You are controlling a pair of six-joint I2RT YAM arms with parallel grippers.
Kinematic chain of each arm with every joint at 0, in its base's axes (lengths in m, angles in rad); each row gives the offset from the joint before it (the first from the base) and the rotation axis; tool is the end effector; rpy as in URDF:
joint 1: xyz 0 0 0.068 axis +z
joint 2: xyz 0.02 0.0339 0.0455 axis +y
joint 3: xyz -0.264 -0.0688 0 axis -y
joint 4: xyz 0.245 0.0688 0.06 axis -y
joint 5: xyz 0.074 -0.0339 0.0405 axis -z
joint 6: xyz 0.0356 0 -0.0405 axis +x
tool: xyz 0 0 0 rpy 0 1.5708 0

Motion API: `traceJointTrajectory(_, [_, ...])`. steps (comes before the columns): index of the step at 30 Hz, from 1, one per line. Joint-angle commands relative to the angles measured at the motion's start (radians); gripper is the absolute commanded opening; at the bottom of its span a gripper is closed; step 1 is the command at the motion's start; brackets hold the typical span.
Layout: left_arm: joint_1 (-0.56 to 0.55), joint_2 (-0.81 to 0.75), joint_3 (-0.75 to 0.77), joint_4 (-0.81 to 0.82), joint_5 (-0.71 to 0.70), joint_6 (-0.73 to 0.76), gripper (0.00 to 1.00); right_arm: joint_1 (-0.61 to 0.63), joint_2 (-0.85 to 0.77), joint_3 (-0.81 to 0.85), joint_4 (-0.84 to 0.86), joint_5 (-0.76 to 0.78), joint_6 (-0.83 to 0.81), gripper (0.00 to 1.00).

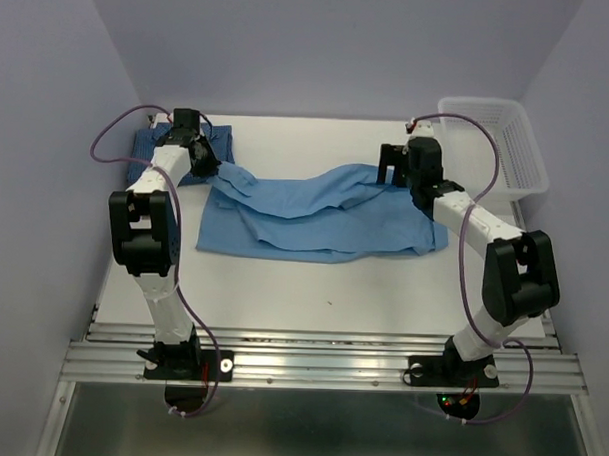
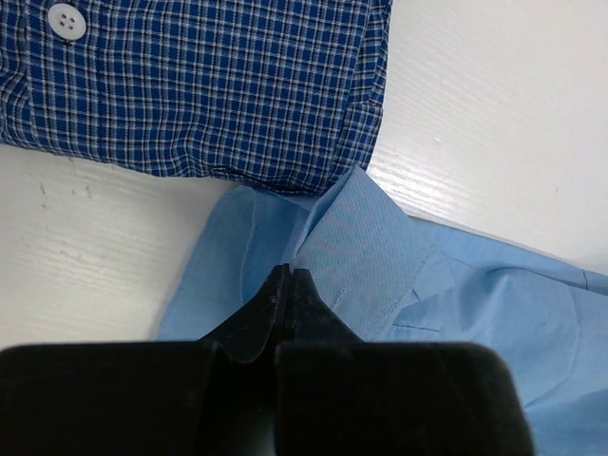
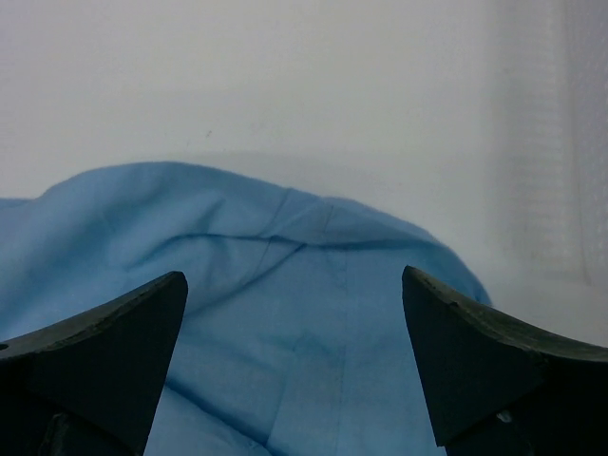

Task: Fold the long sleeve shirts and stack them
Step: Fold the shirt

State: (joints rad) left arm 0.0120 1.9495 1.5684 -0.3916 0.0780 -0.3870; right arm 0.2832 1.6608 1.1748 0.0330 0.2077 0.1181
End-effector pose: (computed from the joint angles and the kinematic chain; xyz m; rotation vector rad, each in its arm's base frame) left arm 0.4457 0.0026 0.2469 -0.4291 2.3179 -0.2756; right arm 0.3729 0.1009 0.2674 -0.0352 2.0133 0.0452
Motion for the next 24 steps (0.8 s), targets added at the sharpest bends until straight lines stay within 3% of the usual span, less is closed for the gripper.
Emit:
traceJointTrajectory(1, [-0.006, -0.055, 0.015, 0.031, 0.023, 0.010, 0.00, 0.005, -0.001, -0.078, -0.001, 0.001, 0.152, 1.00])
traceJointTrajectory(5, [-0.006, -0.047, 0.019, 0.033, 0.031, 0.010, 0.00, 0.005, 0.065, -0.052, 0.050, -0.015, 0.158, 1.00])
traceJointTrajectory(11, [-0.036, -0.047, 0.018, 0.031, 0.032, 0.008, 0.00, 0.005, 0.207, 0.112, 0.050, 0.128, 0.232, 1.00])
traceJointTrajectory(14, [-0.040, -0.052, 0.015, 0.031, 0.029, 0.007, 0.00, -0.004, 0.284, 0.192, 0.033, 0.144, 0.288, 0.93])
traceJointTrajectory(17, [-0.041, -0.055, 0.016, 0.030, 0.028, 0.010, 0.00, -0.013, 0.338, 0.241, 0.030, 0.171, 0.308, 0.74])
traceJointTrajectory(18, [-0.043, -0.055, 0.016, 0.028, 0.028, 0.013, 0.00, -0.013, 0.350, 0.253, 0.028, 0.177, 0.307, 0.55])
traceJointTrajectory(19, [-0.043, -0.055, 0.016, 0.028, 0.026, 0.016, 0.00, -0.013, 0.369, 0.267, 0.022, 0.179, 0.301, 0.46])
traceJointTrajectory(20, [-0.043, -0.055, 0.021, 0.023, 0.023, 0.017, 0.00, -0.013, 0.375, 0.285, 0.007, 0.183, 0.301, 0.27])
traceJointTrajectory(24, [-0.043, -0.058, 0.031, 0.016, 0.011, 0.020, 0.00, -0.013, 0.340, 0.292, -0.028, 0.167, 0.270, 0.01])
